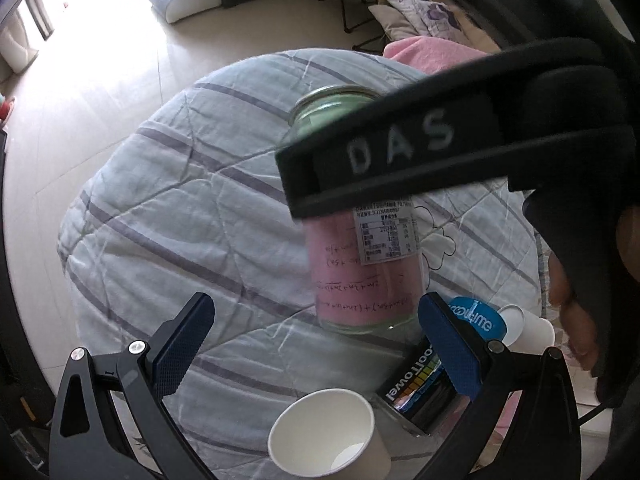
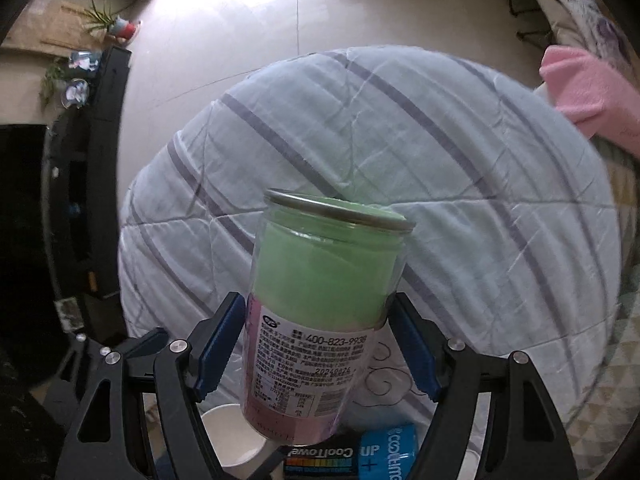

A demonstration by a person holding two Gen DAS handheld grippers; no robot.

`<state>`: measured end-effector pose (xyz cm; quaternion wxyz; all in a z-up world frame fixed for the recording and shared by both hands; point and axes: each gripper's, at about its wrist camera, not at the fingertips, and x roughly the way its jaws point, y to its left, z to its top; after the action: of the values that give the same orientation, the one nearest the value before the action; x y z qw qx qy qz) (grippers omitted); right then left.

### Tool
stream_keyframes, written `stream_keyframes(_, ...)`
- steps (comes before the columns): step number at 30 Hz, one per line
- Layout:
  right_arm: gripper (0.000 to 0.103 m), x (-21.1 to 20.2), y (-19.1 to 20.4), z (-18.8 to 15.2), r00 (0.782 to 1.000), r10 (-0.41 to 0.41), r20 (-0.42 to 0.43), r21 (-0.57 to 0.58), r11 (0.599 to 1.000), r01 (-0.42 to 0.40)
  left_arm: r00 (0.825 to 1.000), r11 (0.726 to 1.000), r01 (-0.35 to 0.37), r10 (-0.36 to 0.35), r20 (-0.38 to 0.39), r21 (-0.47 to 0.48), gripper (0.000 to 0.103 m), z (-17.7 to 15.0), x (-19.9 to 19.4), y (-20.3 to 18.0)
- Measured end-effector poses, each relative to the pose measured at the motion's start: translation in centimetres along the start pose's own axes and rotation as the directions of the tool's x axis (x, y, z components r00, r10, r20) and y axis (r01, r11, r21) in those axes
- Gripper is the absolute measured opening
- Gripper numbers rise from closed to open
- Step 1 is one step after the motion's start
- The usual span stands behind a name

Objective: Flip cup upright
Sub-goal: 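Close the right gripper around the pink can and lift it, then grasp the pink can with the left gripper while the right gripper releases it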

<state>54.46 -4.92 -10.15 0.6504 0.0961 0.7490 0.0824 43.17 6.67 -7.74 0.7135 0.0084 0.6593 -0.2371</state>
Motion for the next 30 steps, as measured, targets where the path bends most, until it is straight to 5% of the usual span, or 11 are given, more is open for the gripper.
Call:
stream_keyframes(8,0.079,-0.7,-3.0,-0.6,0.991,0.129,-0.025,0.074,0.989,-0.127,0.999,0.999,0.034,-0.034,0.01,-0.001,0.103,1.1,0.7,-1.9)
stream_keyframes(12,0.079,-3.8,-5.9,-1.7,0.979,0.189,0.079,0.141,0.97,-0.199,0.997,0.997,0.074,-0.074,0.001,-0.012,0.103,2.4,0.4,-2.8)
stream_keyframes(14,0.079,-6.7,-7.7,-2.9,0.96,0.202,0.194,0.188,0.953,-0.238,0.997,0.997,0.072,-0.073,-0.013,-0.037,0.103,3.4,0.5,-2.9)
stream_keyframes(16,0.081,-10.0,-10.0,-4.8,0.936,0.16,0.313,0.234,0.942,-0.239,0.998,0.997,0.065,-0.066,-0.017,-0.053,0.103,4.6,0.6,-2.8)
stream_keyframes(19,0.082,-12.6,-12.3,-7.5,0.921,0.075,0.383,0.282,0.94,-0.193,0.998,0.997,0.023,-0.028,-0.059,-0.078,0.103,6.1,1.9,-2.4)
stream_keyframes(30,0.082,-6.1,-15.4,-11.1,0.961,-0.001,0.275,0.393,0.913,-0.112,0.988,0.996,-0.062,0.053,-0.146,-0.057,0.093,8.9,4.9,-4.0)
